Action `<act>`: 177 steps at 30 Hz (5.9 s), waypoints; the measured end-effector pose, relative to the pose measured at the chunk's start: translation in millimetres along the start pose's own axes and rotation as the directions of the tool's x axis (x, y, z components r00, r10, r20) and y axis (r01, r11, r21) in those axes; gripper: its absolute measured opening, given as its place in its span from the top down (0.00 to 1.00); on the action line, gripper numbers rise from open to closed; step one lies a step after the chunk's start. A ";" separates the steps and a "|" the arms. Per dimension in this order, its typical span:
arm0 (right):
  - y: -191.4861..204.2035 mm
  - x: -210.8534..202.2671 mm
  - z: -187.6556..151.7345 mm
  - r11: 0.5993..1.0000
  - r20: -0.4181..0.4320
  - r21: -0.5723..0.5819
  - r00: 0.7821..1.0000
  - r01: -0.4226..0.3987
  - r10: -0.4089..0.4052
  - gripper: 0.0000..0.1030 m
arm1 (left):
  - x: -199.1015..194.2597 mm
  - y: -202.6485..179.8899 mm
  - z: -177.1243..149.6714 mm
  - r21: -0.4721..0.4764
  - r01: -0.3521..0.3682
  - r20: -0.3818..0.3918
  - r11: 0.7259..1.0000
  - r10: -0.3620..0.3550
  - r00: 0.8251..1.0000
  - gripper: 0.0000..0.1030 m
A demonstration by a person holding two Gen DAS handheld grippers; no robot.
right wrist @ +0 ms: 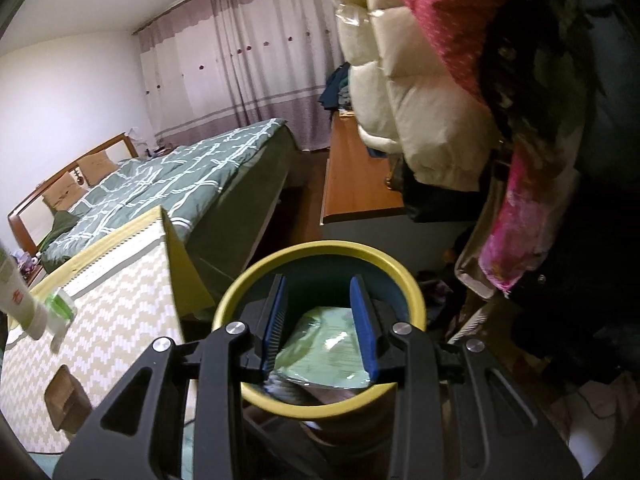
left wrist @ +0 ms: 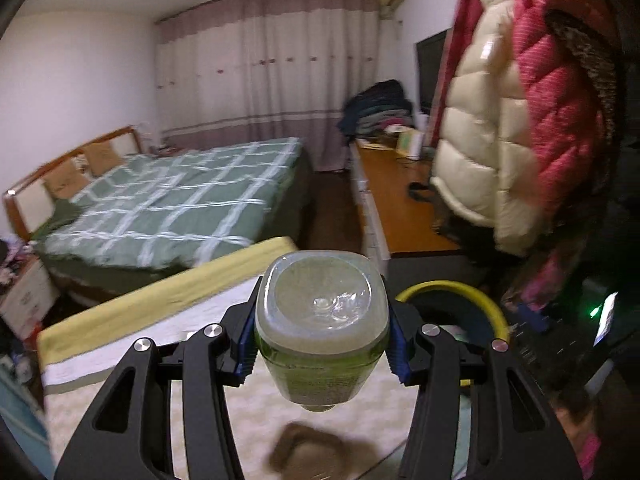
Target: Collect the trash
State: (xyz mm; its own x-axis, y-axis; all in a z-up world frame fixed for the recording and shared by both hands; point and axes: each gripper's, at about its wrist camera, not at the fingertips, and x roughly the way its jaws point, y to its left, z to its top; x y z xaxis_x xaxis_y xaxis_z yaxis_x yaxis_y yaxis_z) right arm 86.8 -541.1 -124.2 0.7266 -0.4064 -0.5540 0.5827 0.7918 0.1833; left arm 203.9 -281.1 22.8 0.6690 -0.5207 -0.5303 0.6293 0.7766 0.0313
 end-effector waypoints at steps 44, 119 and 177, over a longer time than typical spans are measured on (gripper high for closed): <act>44.9 -6.4 -10.2 0.993 -0.038 -0.101 0.998 -0.053 0.049 0.64 | -15.1 140.1 -99.4 -0.295 -0.382 0.040 0.876 0.411 0.911 0.05; 57.6 76.5 -0.3 0.998 -0.208 -0.066 0.977 0.022 -0.036 0.26 | -17.2 254.5 -193.3 -0.431 -0.546 -0.169 0.719 0.530 0.831 0.05; -2.2 -7.7 -0.9 0.999 -0.019 -0.049 1.000 0.016 -0.016 0.25 | 144.0 4.2 -56.2 -0.018 0.069 -0.296 0.997 -0.071 0.953 0.51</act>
State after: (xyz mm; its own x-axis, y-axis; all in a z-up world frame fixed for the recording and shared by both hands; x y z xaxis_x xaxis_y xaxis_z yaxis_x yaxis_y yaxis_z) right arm 79.6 -539.3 -121.1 0.7099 -0.4108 -0.5720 0.5754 0.8067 0.1348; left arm 280.7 -332.9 -101.0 0.4758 -0.4463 -0.7579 0.6666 0.7451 -0.0202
